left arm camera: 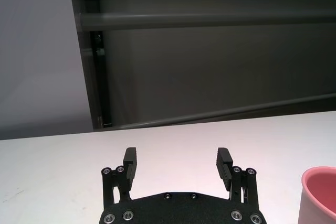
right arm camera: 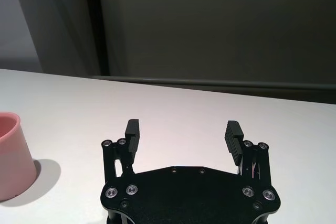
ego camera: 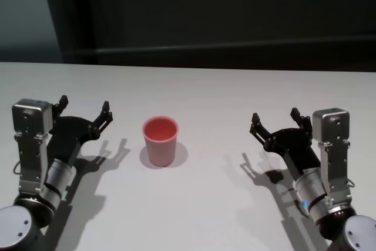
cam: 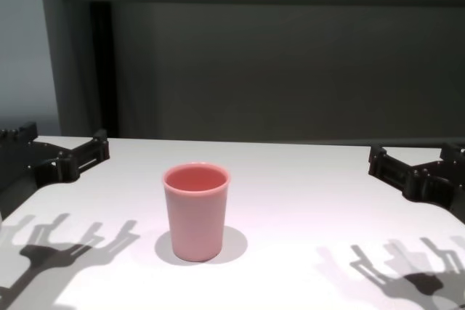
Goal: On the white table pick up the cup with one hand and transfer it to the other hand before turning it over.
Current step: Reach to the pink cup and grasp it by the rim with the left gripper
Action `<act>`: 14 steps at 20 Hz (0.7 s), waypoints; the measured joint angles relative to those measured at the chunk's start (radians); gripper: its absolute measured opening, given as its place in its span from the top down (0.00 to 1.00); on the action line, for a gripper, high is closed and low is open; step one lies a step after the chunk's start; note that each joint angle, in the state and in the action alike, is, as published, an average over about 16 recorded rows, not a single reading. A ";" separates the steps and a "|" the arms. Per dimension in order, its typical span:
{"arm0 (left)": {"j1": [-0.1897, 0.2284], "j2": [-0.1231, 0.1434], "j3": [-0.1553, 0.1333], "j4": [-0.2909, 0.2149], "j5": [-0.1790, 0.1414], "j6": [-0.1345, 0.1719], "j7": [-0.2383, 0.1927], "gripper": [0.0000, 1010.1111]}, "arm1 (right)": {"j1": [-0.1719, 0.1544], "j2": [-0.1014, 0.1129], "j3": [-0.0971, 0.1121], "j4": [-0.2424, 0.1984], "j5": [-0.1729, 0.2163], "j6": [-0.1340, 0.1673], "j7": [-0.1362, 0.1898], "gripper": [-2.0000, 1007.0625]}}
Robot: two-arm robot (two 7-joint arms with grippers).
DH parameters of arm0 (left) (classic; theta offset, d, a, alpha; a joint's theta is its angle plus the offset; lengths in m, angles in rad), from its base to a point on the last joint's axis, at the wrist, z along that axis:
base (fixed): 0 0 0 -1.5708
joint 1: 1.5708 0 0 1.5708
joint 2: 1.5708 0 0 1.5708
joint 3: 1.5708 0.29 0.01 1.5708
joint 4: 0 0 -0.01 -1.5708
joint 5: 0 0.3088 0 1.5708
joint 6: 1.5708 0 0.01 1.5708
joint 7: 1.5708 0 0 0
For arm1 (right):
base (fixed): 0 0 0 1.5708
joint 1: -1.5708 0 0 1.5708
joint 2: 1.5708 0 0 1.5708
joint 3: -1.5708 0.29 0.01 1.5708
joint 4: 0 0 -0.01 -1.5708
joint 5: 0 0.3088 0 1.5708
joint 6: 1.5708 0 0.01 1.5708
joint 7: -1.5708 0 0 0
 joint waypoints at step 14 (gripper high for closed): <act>0.000 0.000 0.000 0.000 0.000 0.000 0.000 0.01 | 0.000 0.000 0.000 0.000 0.000 0.000 0.000 0.01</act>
